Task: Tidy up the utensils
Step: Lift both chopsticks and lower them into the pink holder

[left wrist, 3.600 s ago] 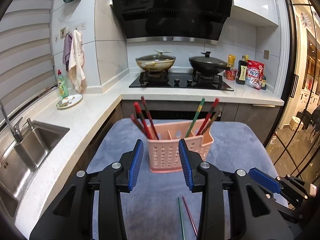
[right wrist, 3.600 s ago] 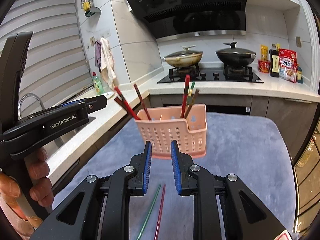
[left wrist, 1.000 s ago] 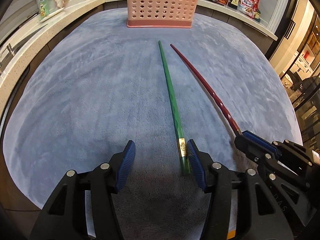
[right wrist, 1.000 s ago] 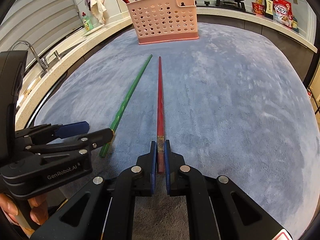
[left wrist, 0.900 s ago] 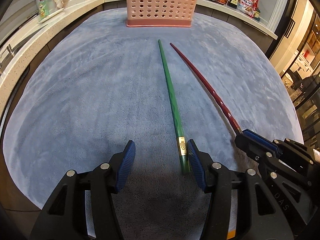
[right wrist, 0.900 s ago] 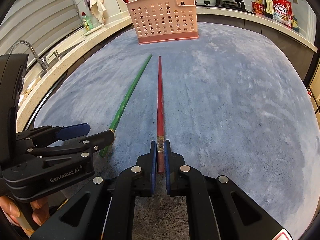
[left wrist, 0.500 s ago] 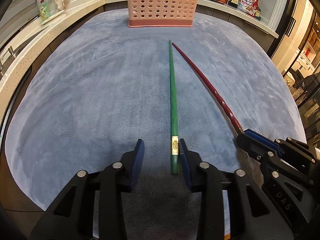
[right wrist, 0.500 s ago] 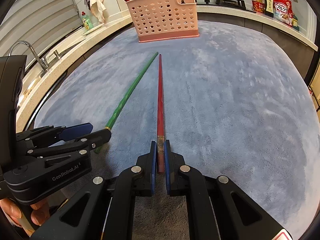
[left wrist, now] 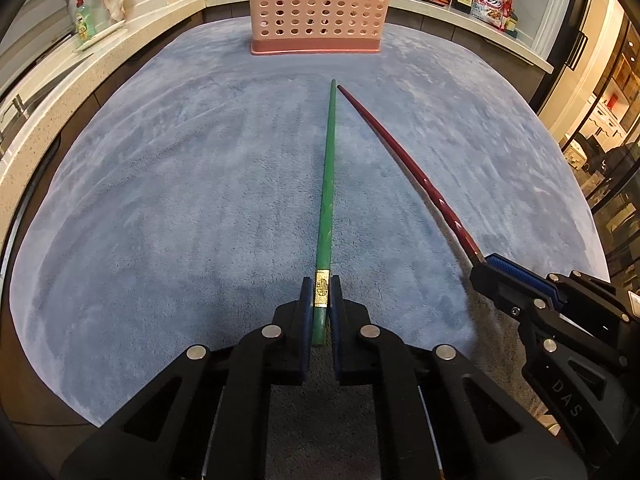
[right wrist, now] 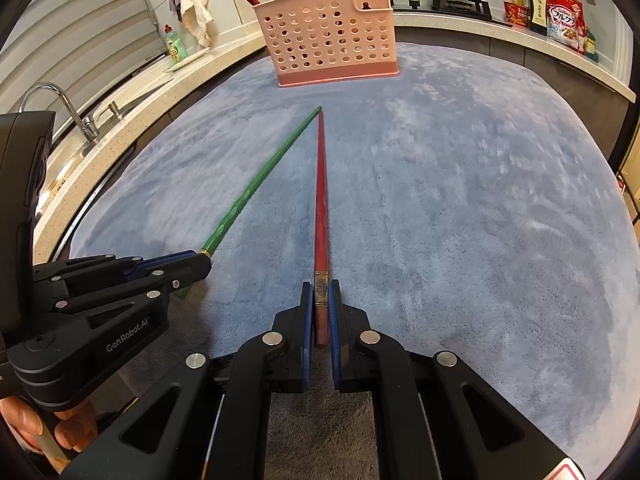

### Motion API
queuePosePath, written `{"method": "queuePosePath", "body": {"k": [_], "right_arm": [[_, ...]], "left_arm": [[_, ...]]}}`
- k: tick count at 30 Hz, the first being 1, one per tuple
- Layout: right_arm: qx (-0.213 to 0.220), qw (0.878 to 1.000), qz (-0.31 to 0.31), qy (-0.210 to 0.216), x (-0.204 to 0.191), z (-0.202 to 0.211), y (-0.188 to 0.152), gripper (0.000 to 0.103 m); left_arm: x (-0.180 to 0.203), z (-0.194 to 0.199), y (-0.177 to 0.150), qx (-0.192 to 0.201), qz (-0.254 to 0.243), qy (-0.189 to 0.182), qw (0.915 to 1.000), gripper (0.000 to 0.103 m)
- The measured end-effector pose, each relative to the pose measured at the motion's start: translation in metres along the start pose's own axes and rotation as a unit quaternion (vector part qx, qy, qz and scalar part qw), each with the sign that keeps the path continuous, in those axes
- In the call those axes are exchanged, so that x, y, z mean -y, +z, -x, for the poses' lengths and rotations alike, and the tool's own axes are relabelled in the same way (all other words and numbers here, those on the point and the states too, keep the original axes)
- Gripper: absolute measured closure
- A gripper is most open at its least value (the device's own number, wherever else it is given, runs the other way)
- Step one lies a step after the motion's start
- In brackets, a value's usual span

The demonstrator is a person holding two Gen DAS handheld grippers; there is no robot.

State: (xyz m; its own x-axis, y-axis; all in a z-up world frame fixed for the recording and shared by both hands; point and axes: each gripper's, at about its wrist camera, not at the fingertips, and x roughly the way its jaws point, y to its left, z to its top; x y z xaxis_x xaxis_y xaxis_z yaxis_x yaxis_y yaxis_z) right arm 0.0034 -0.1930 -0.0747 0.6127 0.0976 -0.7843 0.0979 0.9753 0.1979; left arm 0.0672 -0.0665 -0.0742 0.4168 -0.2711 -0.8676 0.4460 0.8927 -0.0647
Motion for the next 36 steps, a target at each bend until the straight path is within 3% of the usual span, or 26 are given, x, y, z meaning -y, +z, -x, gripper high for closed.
{"method": "queuePosePath", "body": {"k": [18, 26, 36], "right_arm": [[0.079, 0.997, -0.013, 0.022, 0.004, 0.059, 0.053, 0.096], [0.135, 0.99, -0.013, 0.025, 0.009, 0.09, 0.102, 0.096], [0.199, 0.979, -0.01, 0.028, 0.016, 0.109, 0.177, 0.096]], "left_arm": [[-0.015, 0.063, 0.041, 0.063, 0.038, -0.028, 0.9969, 0.096], [-0.027, 0.099, 0.081, 0.119, 0.041, -0.024, 0.9918, 0.096], [-0.037, 0.127, 0.155, 0.178, 0.04, -0.012, 0.9832, 0.096]]}}
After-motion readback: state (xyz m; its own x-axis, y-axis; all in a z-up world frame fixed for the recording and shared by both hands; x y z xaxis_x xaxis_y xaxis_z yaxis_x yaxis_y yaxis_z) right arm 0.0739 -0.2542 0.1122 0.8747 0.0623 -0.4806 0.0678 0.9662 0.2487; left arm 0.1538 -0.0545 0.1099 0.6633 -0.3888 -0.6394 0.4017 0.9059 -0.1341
